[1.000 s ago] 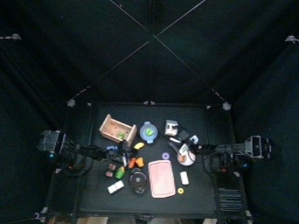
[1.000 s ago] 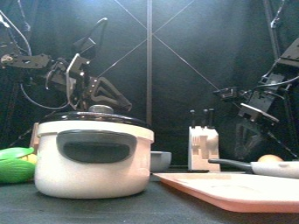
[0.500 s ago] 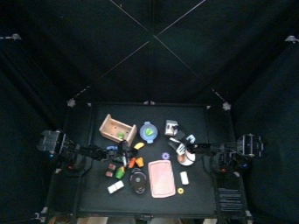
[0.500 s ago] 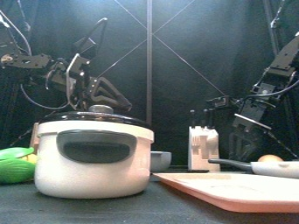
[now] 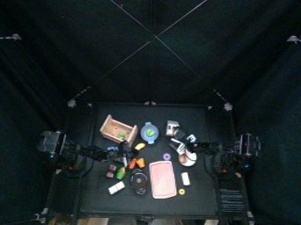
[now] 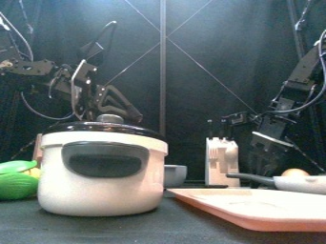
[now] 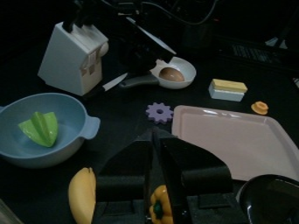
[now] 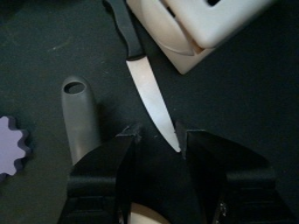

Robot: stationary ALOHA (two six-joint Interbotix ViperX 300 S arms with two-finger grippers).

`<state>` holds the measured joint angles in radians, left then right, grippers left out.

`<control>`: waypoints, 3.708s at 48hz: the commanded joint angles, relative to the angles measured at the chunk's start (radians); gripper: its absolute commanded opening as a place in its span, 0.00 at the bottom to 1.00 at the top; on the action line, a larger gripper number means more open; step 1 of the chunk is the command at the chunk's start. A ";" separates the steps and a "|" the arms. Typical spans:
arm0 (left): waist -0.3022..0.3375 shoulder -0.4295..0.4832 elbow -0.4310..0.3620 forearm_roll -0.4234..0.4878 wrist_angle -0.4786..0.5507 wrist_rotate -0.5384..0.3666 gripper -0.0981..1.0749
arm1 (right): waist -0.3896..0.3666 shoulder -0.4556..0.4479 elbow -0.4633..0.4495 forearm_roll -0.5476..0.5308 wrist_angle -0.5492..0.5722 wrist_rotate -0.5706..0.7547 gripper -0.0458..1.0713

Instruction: Grab pairing knife handle

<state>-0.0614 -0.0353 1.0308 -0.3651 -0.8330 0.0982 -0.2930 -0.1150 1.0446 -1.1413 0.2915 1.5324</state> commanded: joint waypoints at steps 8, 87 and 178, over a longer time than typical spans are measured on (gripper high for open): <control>-0.002 -0.003 -0.008 -0.003 -0.008 0.000 0.54 | -0.003 0.032 -0.018 -0.002 -0.044 0.000 0.73; -0.002 -0.003 -0.002 -0.008 -0.008 0.000 0.54 | 0.002 -0.048 0.000 0.041 0.083 0.002 0.72; -0.002 -0.003 0.000 -0.009 -0.008 0.000 0.54 | 0.107 -0.153 -0.091 -0.005 0.118 0.000 0.53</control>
<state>-0.0614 -0.0353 1.0400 -0.3758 -0.8330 0.0982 -0.1825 -0.2715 0.9833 -1.1382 0.4126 1.5324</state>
